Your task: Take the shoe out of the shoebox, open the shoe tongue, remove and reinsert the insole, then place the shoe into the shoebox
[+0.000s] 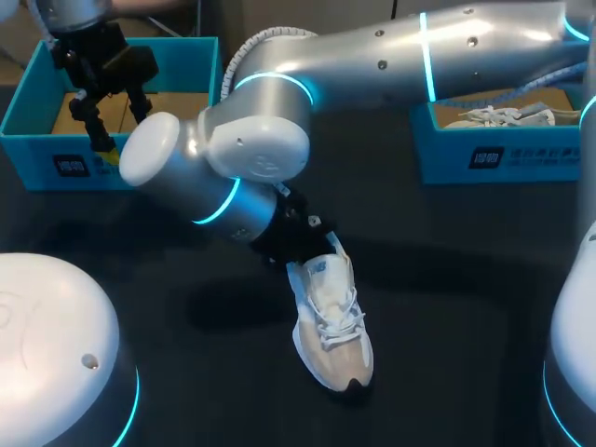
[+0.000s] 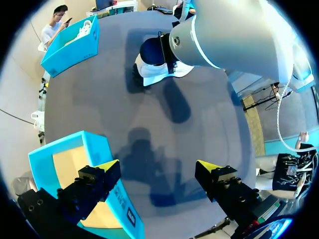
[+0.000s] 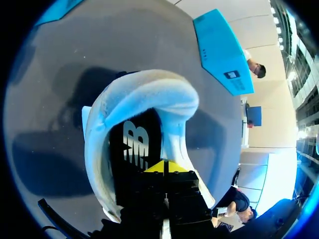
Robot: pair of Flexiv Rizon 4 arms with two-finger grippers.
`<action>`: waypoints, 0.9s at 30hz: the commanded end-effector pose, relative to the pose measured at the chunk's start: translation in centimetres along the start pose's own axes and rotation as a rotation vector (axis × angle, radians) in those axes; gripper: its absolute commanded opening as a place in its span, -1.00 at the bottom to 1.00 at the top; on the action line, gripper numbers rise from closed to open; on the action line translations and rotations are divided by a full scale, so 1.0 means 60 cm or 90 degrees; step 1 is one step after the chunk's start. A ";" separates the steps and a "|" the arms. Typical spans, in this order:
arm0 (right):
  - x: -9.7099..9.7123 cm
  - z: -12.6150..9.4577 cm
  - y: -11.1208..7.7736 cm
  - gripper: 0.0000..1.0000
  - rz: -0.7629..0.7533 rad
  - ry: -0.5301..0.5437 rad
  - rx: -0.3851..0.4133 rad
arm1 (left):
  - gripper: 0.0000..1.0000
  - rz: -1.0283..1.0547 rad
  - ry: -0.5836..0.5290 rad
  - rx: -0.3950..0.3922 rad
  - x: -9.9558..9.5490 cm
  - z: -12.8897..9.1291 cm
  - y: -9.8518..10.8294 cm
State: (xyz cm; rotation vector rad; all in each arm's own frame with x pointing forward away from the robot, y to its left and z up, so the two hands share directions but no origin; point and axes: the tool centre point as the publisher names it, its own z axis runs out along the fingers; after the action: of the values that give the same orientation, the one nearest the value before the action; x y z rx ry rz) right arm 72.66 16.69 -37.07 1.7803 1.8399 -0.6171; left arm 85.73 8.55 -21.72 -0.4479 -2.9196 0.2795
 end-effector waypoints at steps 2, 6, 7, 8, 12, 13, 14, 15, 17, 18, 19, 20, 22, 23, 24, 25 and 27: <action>0.008 -0.008 -0.003 -1.00 0.044 -0.016 -0.002 | 1.00 0.000 0.000 -0.001 0.001 0.000 0.001; 0.005 0.000 -0.002 -1.00 0.046 -0.014 0.000 | 1.00 0.000 0.000 -0.001 0.001 0.000 0.001; 0.004 0.000 -0.002 -1.00 0.046 -0.014 0.001 | 1.00 0.000 0.000 -0.001 0.001 0.000 0.001; 0.003 0.000 -0.003 -1.00 0.047 -0.014 0.001 | 1.00 0.000 0.000 -0.001 0.001 0.000 0.001; -0.003 -0.004 -0.007 -1.00 0.049 -0.018 0.002 | 1.00 0.000 0.000 -0.001 0.001 0.000 0.001; -0.005 -0.004 -0.008 -1.00 0.051 -0.016 0.002 | 1.00 0.000 0.000 -0.001 0.001 0.000 0.001; -0.007 -0.005 -0.010 -1.00 0.053 -0.015 0.002 | 1.00 0.000 0.000 -0.001 0.001 0.000 0.001; -0.008 -0.005 -0.011 -1.00 0.054 -0.014 0.002 | 1.00 0.000 0.000 -0.001 0.001 0.000 0.001; -0.011 -0.005 -0.015 -1.00 0.058 -0.006 -0.001 | 1.00 0.000 0.000 -0.001 0.001 0.000 0.001; -0.011 -0.004 -0.016 -1.00 0.059 -0.005 -0.001 | 1.00 0.000 0.000 -0.001 0.001 0.000 0.001; -0.012 -0.004 -0.017 -1.00 0.060 -0.005 0.000 | 1.00 0.000 0.000 -0.001 0.001 0.000 0.001; -0.012 -0.003 -0.019 -1.00 0.061 -0.003 -0.001 | 1.00 0.000 0.000 -0.001 0.001 0.000 0.001; -0.013 -0.002 -0.021 -1.00 0.063 -0.002 -0.001 | 1.00 0.000 0.000 -0.001 0.001 0.000 0.001; -0.014 -0.002 -0.022 -1.00 0.064 -0.002 -0.001 | 1.00 0.000 0.000 -0.001 0.001 0.000 0.001; -0.014 -0.001 -0.023 -1.00 0.065 -0.001 -0.002 | 1.00 0.000 0.000 -0.001 0.001 0.000 0.001; -0.015 -0.001 -0.024 -1.00 0.066 -0.001 -0.003 | 1.00 0.000 0.000 -0.001 0.001 0.000 0.001; -0.016 0.001 -0.025 -1.00 0.069 -0.001 -0.004 | 1.00 0.000 0.000 -0.001 0.001 0.000 0.001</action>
State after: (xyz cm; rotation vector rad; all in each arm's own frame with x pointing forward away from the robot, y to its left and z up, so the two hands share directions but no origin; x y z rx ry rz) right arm 72.00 16.19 -36.53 1.7710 1.8427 -0.6321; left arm 85.73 8.55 -21.72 -0.4478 -2.9196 0.2794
